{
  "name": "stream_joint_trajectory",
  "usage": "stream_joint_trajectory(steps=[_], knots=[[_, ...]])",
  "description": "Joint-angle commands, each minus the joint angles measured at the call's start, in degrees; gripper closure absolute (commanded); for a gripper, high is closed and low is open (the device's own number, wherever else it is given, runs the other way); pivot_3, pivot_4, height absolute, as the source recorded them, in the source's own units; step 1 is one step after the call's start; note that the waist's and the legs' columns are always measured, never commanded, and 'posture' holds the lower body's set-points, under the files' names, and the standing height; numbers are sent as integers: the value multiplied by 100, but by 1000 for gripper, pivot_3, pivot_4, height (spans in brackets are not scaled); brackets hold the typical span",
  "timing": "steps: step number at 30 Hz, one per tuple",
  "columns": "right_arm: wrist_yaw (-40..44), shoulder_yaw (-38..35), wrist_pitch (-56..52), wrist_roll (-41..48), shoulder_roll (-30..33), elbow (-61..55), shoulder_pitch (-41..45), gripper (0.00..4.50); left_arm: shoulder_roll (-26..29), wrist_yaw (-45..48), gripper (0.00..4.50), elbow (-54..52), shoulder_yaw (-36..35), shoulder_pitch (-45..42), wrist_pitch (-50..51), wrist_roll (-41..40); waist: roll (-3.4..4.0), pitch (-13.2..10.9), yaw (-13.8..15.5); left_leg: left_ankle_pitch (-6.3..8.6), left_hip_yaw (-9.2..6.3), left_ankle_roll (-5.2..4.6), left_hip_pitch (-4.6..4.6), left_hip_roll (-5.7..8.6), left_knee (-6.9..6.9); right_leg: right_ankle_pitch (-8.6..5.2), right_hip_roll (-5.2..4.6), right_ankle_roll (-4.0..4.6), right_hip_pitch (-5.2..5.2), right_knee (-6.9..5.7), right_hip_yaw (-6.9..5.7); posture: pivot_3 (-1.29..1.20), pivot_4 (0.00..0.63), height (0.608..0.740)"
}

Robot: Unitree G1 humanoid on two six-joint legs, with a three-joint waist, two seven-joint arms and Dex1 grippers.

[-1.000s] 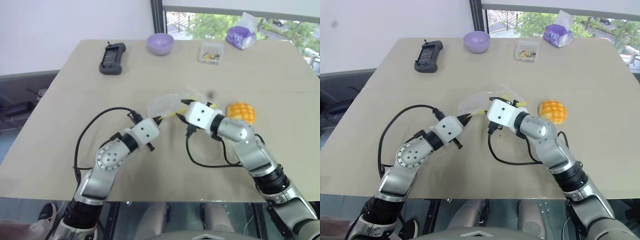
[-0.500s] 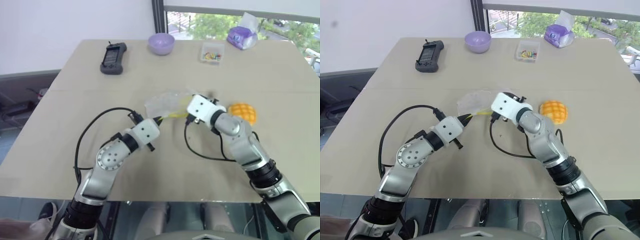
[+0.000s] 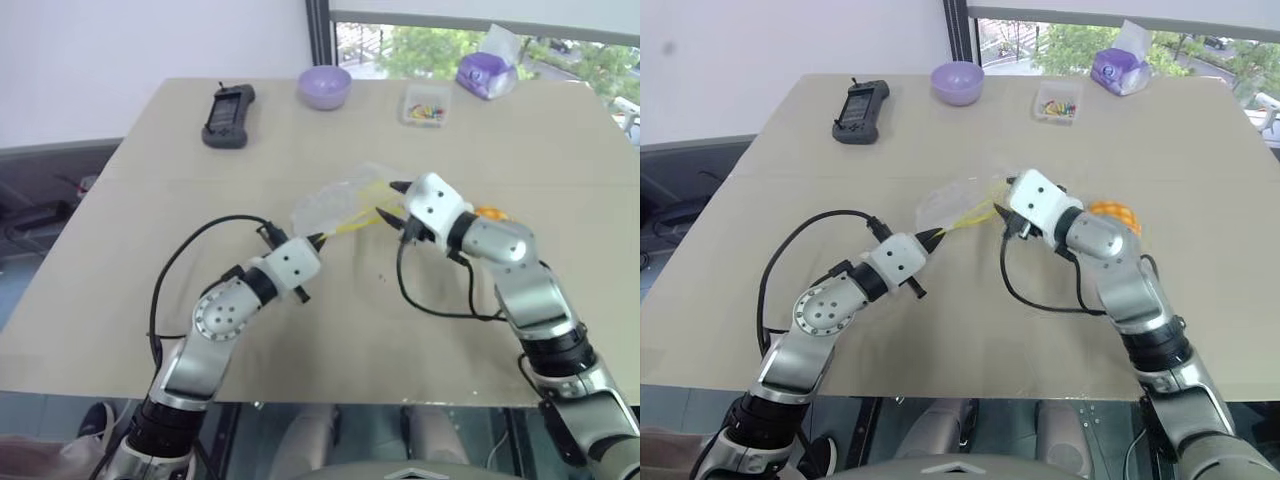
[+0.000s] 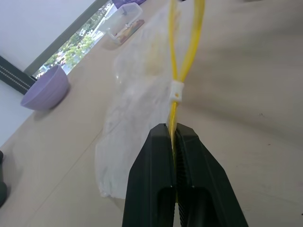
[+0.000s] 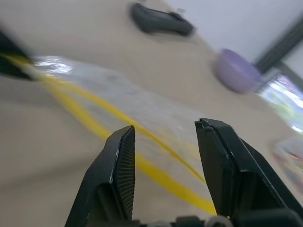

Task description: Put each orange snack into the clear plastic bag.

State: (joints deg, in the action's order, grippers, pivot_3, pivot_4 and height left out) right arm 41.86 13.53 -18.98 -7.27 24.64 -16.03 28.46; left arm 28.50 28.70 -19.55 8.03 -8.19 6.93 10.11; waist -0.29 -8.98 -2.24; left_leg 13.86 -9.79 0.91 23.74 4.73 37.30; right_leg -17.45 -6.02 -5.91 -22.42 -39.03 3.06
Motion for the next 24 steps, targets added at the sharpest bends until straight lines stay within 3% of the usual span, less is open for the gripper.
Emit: stream_joint_trajectory(steps=[1,5,8,11,16,24], knots=[[-5,-375,370,478,-45,-240,0,2307,4,-3,4500,-127,-35,-39,-91,-11,1,0,-32,0,4,0,-1,-1,0,0,1,0,-2,-4,4,0,150,740],[271,-270,515,562,227,-234,-105,2307,-9,-10,4500,-78,-14,-73,-100,-11,1,0,-14,0,4,0,-4,-4,0,0,4,0,-4,-13,6,0,150,740],[278,-213,482,557,318,-210,-208,1043,-16,-13,4500,-65,0,-85,-107,-14,0,0,-6,0,5,0,-3,-1,2,0,2,0,-3,-10,6,0,150,740],[158,-234,345,570,262,-171,-214,89,-19,-15,4500,-54,4,-92,-116,-14,0,0,-10,0,4,0,-3,-2,2,0,2,0,-3,-11,5,0,150,740],[140,-219,163,618,244,-172,-227,89,-20,-24,4500,-68,5,-81,-106,-7,0,0,-9,0,5,0,-3,-2,2,0,2,0,-3,-11,6,0,150,740],[93,-176,-395,820,84,-219,-301,3832,-22,-31,4500,-63,1,-77,-103,-2,0,0,-10,0,5,0,-2,-2,2,0,2,0,-3,-11,6,0,150,740]])
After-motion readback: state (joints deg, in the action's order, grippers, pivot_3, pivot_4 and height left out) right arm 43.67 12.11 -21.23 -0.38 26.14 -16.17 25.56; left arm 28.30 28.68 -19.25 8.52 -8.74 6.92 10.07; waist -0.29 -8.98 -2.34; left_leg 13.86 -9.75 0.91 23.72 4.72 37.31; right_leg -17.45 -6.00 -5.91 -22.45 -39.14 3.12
